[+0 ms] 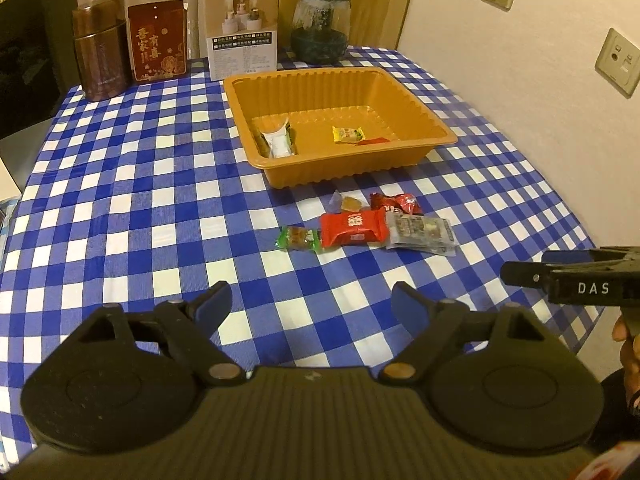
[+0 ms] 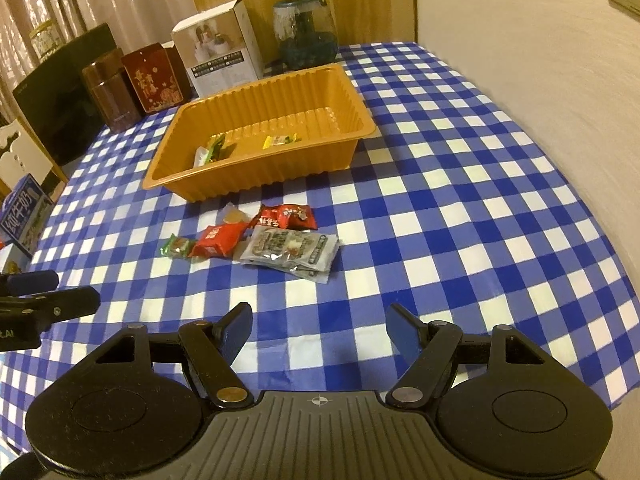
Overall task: Organize snacks
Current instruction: 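Withdraw both open tools from the tray toward the remaining snacks, then lower the right tool and close it on the clear printed nut packet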
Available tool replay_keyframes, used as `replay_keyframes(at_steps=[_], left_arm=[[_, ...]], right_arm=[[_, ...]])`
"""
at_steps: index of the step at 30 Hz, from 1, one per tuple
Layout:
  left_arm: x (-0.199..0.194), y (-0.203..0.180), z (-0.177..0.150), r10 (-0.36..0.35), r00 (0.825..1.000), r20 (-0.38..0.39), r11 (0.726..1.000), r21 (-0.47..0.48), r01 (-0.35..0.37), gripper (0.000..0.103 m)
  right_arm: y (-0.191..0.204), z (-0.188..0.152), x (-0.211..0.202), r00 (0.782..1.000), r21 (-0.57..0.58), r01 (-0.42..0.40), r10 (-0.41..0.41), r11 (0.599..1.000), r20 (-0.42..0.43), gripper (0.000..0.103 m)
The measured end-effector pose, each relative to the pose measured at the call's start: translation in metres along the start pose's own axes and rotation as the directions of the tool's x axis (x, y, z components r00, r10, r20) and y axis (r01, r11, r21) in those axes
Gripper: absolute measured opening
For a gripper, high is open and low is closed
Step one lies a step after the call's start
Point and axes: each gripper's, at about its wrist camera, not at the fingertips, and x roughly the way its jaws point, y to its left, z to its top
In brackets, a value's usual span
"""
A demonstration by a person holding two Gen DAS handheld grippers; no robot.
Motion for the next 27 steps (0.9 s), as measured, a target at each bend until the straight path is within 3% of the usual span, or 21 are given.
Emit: replay_keyframes(at_steps=[4, 9, 14, 18, 25, 27], left_arm=[[0.010, 0.003, 0.004, -0.006, 1.000, -0.006, 1.000, 0.021, 0.006, 0.085], [0.025, 0.006, 0.009, -0.021, 1.000, -0.020, 0.998, 0.066, 0.022, 0.085], [0.040, 0.007, 0.012, -0.030, 0.999, -0.037, 0.992, 0.118, 0.034, 0.085], [0.050, 0.009, 0.014, -0.040, 0.998, -0.045, 0.990, 0.135, 0.046, 0.085], [0.064, 0.012, 0.013, -0.043, 0.997, -0.058, 0.988, 0.146, 0.052, 0.085], [0.067, 0.012, 0.013, -0.044, 0.997, -0.062, 0.988, 0.148, 0.053, 0.085]], right_arm=[[-0.002, 0.006, 0.010, 1.000, -0.044, -0.003, 0.003, 0.999, 0.001, 0.073], [-0.001, 0.017, 0.025, 0.999, -0.186, -0.028, 0.031, 0.982, 0.018, 0.073], [0.004, 0.027, 0.050, 0.992, -0.364, -0.128, 0.127, 0.923, -0.027, 0.073], [0.007, 0.031, 0.074, 0.984, -0.473, -0.177, 0.156, 0.863, -0.083, 0.073], [0.012, 0.039, 0.107, 0.975, -0.565, -0.221, 0.172, 0.795, -0.138, 0.073], [0.014, 0.041, 0.117, 0.973, -0.575, -0.229, 0.169, 0.785, -0.157, 0.066]])
